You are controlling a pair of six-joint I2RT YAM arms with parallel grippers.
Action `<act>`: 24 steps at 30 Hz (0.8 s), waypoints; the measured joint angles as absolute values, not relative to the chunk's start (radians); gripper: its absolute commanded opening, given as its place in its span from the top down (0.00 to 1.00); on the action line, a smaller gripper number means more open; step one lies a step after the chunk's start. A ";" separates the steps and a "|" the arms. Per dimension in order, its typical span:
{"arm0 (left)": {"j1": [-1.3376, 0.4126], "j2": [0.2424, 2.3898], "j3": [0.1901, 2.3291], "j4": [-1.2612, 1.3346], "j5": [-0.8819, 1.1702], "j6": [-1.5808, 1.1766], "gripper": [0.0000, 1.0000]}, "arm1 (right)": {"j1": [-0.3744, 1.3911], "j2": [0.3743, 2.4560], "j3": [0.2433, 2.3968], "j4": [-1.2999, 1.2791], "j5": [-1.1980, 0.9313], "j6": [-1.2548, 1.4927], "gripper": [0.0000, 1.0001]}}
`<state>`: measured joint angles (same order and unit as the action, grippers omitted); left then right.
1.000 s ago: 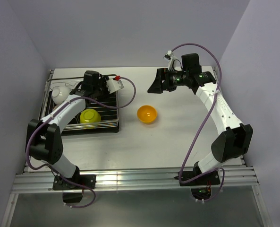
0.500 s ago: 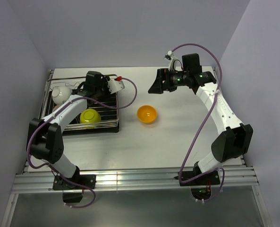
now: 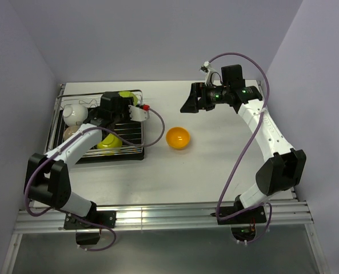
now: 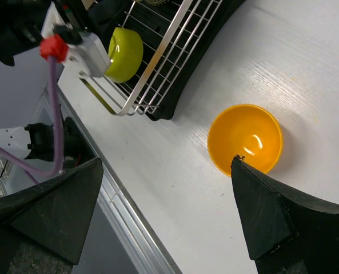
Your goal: Load the bowls into the dish rack
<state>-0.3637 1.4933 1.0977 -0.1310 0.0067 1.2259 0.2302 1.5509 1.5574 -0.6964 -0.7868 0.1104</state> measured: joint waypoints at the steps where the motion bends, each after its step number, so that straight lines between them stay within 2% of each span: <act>1: -0.364 1.487 1.076 -0.115 0.001 1.252 1.00 | 0.230 1.553 1.557 -0.696 -0.787 0.110 0.00; 8: -0.364 1.463 0.939 -0.027 -0.007 1.439 1.00 | 0.226 1.559 1.557 -0.698 -0.787 0.110 0.00; 24: -0.357 1.471 0.962 -0.005 0.052 1.502 1.00 | 0.201 1.559 1.555 -0.698 -0.791 0.110 0.00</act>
<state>-0.3569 1.4712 0.9619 -0.0051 0.0517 1.5024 0.2012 1.5593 1.5551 -0.6975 -0.7914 0.1097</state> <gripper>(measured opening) 0.593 0.997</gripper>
